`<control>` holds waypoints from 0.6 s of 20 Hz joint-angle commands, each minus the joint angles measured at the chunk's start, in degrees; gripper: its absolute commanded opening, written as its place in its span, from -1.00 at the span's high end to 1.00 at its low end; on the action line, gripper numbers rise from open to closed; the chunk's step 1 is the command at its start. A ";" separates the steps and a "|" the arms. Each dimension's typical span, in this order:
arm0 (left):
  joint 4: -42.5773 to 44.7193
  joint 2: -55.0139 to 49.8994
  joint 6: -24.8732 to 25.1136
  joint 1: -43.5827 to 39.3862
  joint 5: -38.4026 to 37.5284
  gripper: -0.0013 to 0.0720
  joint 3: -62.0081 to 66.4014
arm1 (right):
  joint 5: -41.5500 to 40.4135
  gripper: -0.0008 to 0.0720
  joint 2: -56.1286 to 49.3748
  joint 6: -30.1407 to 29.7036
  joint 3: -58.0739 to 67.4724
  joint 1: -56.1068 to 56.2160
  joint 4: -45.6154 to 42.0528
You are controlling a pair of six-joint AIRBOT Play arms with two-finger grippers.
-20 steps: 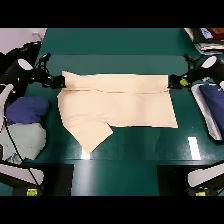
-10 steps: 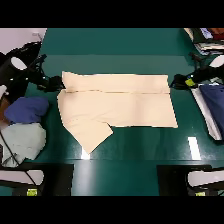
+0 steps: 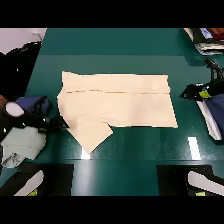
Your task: Fold the shirts.
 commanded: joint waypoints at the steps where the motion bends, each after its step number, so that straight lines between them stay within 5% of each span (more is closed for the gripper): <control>1: -5.95 4.74 1.18 0.04 3.30 -0.40 -10.03 | -1.03 0.00 2.86 -0.44 -1.66 0.50 0.31; 8: -16.09 4.70 2.99 -11.85 23.54 -0.40 -13.33 | -0.76 0.00 7.26 -0.42 -1.66 0.85 0.31; 10: -16.92 4.70 -0.26 -13.77 26.29 -0.34 -13.03 | 0.35 0.00 8.68 -0.42 -1.66 0.24 0.22; 12: -16.87 4.72 0.55 -13.77 24.09 0.86 -12.04 | 4.26 0.00 9.05 -0.42 -1.68 -2.03 -0.24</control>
